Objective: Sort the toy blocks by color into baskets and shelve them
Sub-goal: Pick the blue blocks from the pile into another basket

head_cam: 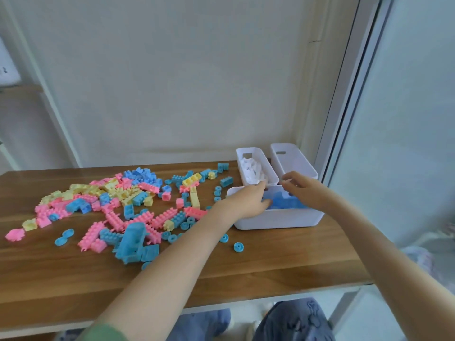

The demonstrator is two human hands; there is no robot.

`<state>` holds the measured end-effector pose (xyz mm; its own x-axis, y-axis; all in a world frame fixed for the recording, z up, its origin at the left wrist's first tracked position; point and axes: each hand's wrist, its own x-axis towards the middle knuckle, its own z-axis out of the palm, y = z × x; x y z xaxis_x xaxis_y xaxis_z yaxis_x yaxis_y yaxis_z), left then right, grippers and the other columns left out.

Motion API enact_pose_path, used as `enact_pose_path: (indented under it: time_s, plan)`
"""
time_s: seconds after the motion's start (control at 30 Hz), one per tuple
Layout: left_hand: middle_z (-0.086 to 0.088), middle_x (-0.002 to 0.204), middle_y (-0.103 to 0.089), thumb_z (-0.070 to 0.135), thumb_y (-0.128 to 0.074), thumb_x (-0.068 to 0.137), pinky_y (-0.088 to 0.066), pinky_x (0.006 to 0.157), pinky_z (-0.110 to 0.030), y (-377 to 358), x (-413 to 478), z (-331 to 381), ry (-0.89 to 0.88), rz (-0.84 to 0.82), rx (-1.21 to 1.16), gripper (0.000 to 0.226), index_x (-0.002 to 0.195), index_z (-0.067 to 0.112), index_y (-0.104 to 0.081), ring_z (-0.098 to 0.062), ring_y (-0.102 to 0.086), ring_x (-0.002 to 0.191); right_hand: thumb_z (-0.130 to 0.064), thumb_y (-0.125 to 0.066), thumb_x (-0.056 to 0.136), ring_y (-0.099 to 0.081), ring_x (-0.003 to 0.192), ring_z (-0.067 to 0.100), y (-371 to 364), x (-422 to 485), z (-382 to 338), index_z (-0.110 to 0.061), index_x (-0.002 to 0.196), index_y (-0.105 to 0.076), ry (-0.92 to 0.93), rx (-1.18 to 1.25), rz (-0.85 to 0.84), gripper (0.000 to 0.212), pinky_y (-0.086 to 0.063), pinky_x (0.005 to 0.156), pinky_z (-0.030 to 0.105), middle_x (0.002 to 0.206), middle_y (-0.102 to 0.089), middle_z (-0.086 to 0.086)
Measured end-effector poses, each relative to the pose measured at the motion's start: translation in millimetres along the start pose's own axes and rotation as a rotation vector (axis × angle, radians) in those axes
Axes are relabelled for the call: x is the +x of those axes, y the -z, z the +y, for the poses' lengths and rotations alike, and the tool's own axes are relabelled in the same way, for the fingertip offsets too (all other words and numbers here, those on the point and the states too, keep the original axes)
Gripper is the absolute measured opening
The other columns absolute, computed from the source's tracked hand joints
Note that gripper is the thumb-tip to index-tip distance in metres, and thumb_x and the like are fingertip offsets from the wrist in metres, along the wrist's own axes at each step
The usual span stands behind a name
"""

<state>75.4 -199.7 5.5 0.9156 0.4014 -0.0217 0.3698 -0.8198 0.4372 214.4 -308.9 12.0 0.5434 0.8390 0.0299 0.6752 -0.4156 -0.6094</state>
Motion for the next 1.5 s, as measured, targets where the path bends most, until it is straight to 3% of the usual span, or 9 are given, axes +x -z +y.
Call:
enact_pose_path:
  time_s: [0.3,0.5,0.63,0.73,0.83,0.93,1.03,1.27,1.5]
  plan:
    - [0.002,0.116,-0.060,0.021,-0.042,0.100,-0.049,0.082,-0.028,20,-31,-31,-0.072,0.227,-0.021,0.026,0.120,0.019,-0.058,-0.010,-0.055,0.094,-0.028,-0.042,0.099,-0.054,0.085,0.019,-27,12,-12,-0.015,0.123,-0.051,0.118,-0.058,0.065,0.029,-0.039,0.073,0.027,0.102,-0.059,0.002]
    - [0.001,0.121,-0.054,0.018,-0.037,0.102,-0.040,0.087,-0.022,31,-68,-62,-0.048,0.203,0.089,0.031,0.125,0.019,-0.058,-0.011,-0.052,0.110,-0.019,-0.047,0.096,-0.051,0.097,0.032,-59,32,-53,-0.007,0.112,-0.062,0.427,-0.239,0.372,0.025,-0.037,0.082,0.038,0.103,-0.066,0.010]
    - [0.004,0.111,-0.055,0.018,-0.038,0.101,-0.044,0.085,-0.025,41,-103,-83,-0.033,0.311,0.082,0.028,0.118,0.016,-0.061,-0.009,-0.054,0.100,-0.023,-0.039,0.087,-0.055,0.090,0.032,-98,33,-110,-0.003,0.107,-0.065,0.663,-0.151,0.244,0.038,-0.040,0.078,0.042,0.097,-0.066,0.012]
    - [0.006,0.108,-0.055,0.016,-0.038,0.101,-0.045,0.087,-0.025,53,-134,-114,0.062,0.476,0.080,0.027,0.115,0.015,-0.061,-0.006,-0.052,0.097,-0.005,-0.042,0.083,-0.056,0.089,0.035,-131,32,-139,-0.001,0.108,-0.064,0.760,-0.114,0.116,0.034,-0.041,0.078,0.041,0.096,-0.065,0.016]
    - [0.009,0.120,-0.049,0.008,-0.035,0.100,-0.041,0.091,-0.019,59,-177,-163,0.269,0.579,0.058,0.033,0.124,0.017,-0.056,-0.004,-0.049,0.108,-0.004,-0.043,0.094,-0.051,0.107,0.028,-155,32,-159,-0.005,0.120,-0.057,0.764,-0.045,0.004,0.030,-0.036,0.088,0.029,0.112,-0.060,0.012]
    - [-0.002,0.138,-0.043,0.000,-0.036,0.097,-0.040,0.104,-0.032,54,-227,-229,0.551,0.636,0.108,0.043,0.135,0.017,-0.047,-0.019,-0.047,0.124,-0.014,-0.040,0.099,-0.047,0.112,0.020,-171,32,-176,-0.010,0.125,-0.053,0.705,-0.012,-0.124,0.030,-0.034,0.090,0.024,0.120,-0.055,0.005]
    - [-0.012,0.135,-0.041,0.000,-0.036,0.096,-0.038,0.103,-0.037,52,-257,-277,0.718,0.723,0.115,0.047,0.141,0.014,-0.041,-0.028,-0.043,0.124,-0.019,-0.036,0.100,-0.047,0.112,0.018,-189,39,-197,-0.011,0.127,-0.051,0.670,-0.030,-0.187,0.032,-0.033,0.087,0.021,0.123,-0.054,0.006]
    - [-0.006,0.141,-0.035,0.024,-0.046,0.099,-0.028,0.110,-0.042,54,-226,-298,0.665,0.646,0.262,0.046,0.144,0.027,-0.037,-0.023,-0.030,0.131,-0.023,-0.036,0.101,-0.052,0.108,0.023,-235,58,-256,-0.007,0.119,-0.057,0.687,-0.069,-0.250,0.032,-0.039,0.091,0.031,0.116,-0.059,0.010]
    - [0.003,0.154,-0.016,0.036,-0.043,0.098,-0.009,0.115,-0.051,65,-205,-327,0.629,0.545,0.267,0.034,0.132,0.037,-0.047,-0.023,-0.012,0.141,-0.006,-0.034,0.096,-0.050,0.119,0.019,-262,93,-274,-0.017,0.127,-0.053,0.580,-0.041,-0.323,0.038,-0.040,0.097,0.029,0.133,-0.052,0.004]
